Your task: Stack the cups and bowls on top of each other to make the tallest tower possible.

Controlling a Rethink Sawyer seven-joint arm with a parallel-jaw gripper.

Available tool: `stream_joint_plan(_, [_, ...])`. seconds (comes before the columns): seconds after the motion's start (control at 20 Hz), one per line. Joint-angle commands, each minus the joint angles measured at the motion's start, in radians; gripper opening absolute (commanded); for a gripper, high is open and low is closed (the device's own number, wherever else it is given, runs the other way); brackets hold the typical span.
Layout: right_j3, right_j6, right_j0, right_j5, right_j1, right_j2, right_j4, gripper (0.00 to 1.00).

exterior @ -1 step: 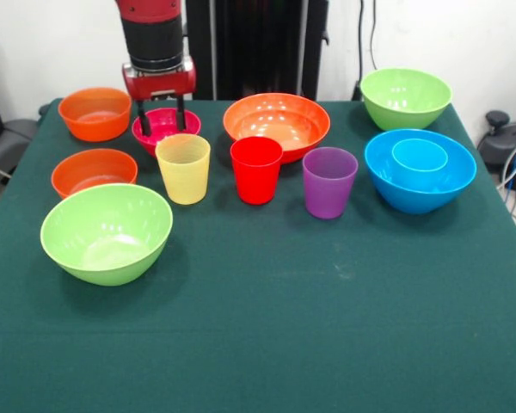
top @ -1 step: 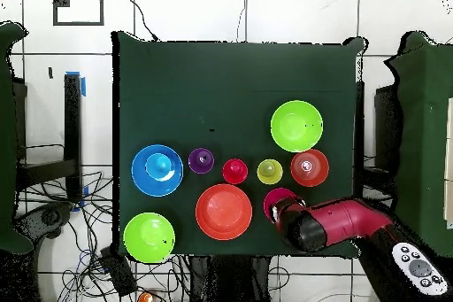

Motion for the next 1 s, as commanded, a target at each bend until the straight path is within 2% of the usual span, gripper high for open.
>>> stream_joint_plan(0.05, [-0.085,-0.263,0.045,0.153,-0.033,-0.012,-0.078,1.00])
stream_joint_plan(0.25, [-0.012,-0.265,-0.026,0.140,-0.078,0.060,0.010,1.00])
stream_joint_plan(0.5, [0.058,-0.271,-0.064,0.173,-0.144,0.131,0.103,1.00])
stream_joint_plan(0.55, [0.077,-0.283,-0.081,0.177,-0.157,0.166,0.140,1.00])
stream_joint_plan(0.65, [0.094,-0.271,-0.103,0.142,-0.161,0.212,0.164,1.00])
stream_joint_plan(0.75, [0.099,-0.286,-0.116,0.145,-0.159,0.236,0.174,1.00])
stream_joint_plan(0.85, [0.086,-0.280,-0.120,0.138,-0.141,0.234,0.154,1.00])
stream_joint_plan(1.0, [0.074,-0.272,-0.144,0.130,-0.072,0.228,0.129,1.00])
